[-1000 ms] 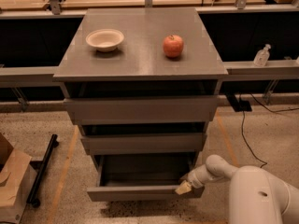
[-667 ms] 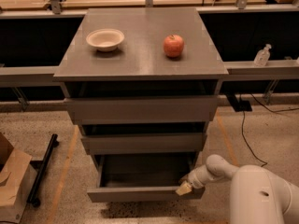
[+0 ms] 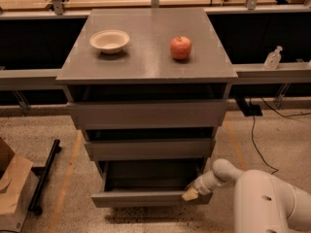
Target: Open bottom drawer
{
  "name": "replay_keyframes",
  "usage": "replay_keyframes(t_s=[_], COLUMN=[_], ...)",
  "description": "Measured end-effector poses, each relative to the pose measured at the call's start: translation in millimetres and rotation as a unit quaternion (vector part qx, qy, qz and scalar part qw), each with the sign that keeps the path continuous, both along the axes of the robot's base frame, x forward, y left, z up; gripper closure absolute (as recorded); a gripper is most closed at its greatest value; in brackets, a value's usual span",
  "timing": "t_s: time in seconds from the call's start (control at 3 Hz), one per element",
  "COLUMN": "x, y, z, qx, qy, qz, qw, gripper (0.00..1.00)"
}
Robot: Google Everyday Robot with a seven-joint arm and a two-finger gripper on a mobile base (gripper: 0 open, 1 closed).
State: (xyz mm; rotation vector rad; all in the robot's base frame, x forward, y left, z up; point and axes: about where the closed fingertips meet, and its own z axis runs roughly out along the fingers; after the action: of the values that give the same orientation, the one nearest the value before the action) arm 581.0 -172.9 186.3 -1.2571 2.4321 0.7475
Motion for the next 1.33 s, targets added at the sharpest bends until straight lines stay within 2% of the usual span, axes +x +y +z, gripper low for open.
replay_keyframes(t_s=[0.33, 0.67, 1.0, 1.33], x=[-0.1, -0.3, -0.4, -42.0], y=[0.1, 0.1, 0.0, -19.2], z=[5.9, 11.0, 12.4, 6.0], qx=[0.000, 0.000, 0.000, -0.002], qy=[0.000, 0.000, 0.001, 0.064], qz=[0.000, 0.000, 0.000, -0.029], qw=[1.0000, 1.0000, 1.0000, 0.9975], gripper=[0.19, 0.00, 0.00, 0.00])
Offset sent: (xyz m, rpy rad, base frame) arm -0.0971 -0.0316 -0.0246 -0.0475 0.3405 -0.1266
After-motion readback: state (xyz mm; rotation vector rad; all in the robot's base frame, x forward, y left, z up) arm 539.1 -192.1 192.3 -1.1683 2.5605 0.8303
